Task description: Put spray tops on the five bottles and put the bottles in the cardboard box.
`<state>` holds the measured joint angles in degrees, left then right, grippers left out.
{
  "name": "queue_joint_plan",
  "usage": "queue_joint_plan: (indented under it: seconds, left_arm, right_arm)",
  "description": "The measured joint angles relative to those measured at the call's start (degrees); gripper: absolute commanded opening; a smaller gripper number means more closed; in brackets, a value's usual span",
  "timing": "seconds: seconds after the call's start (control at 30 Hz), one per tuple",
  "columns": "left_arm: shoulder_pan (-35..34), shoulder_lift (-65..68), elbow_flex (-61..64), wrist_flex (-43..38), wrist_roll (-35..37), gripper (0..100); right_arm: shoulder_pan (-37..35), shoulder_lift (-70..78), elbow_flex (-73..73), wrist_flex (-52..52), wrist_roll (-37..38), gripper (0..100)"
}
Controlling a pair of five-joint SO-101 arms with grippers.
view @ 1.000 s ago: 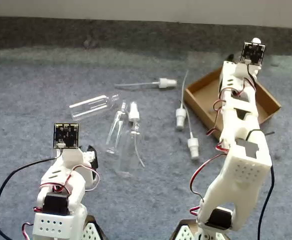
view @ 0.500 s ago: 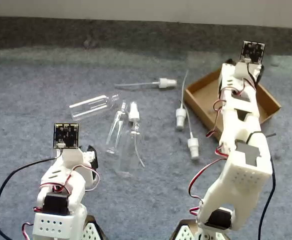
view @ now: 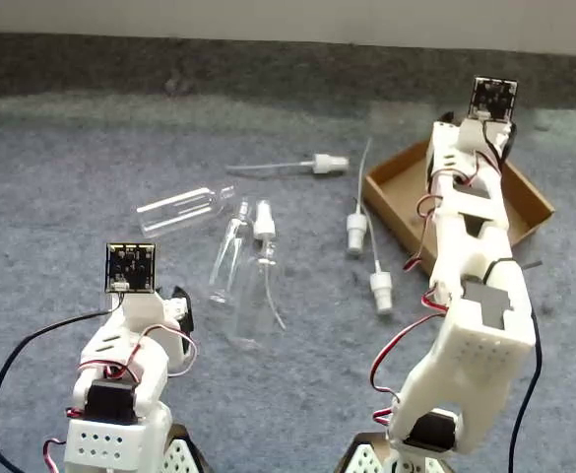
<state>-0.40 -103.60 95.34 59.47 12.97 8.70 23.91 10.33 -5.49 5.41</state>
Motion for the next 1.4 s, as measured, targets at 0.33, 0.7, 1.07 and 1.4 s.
queue_joint_plan:
  seconds: [0.33,0.7,1.07,1.4]
  left_arm:
    - [0.0,0.0,0.0,0.0,0.0,0]
    - [0.0,0.0,0.0,0.0,0.0,0]
    - [0.0,0.0,0.0,0.0,0.0,0]
    - [0.0,0.0,0.0,0.0,0.0,0]
  right_arm:
    - [0.0,-3.3,-2.0,12.7,0.0,32.0]
    - [0.0,-9.9,-5.7,22.9,0.0,32.0]
    - [0.0,-22.8,-5.7,32.3,0.0,32.0]
    - [0.0,-39.3,-5.7,42.9,0.0,31.9]
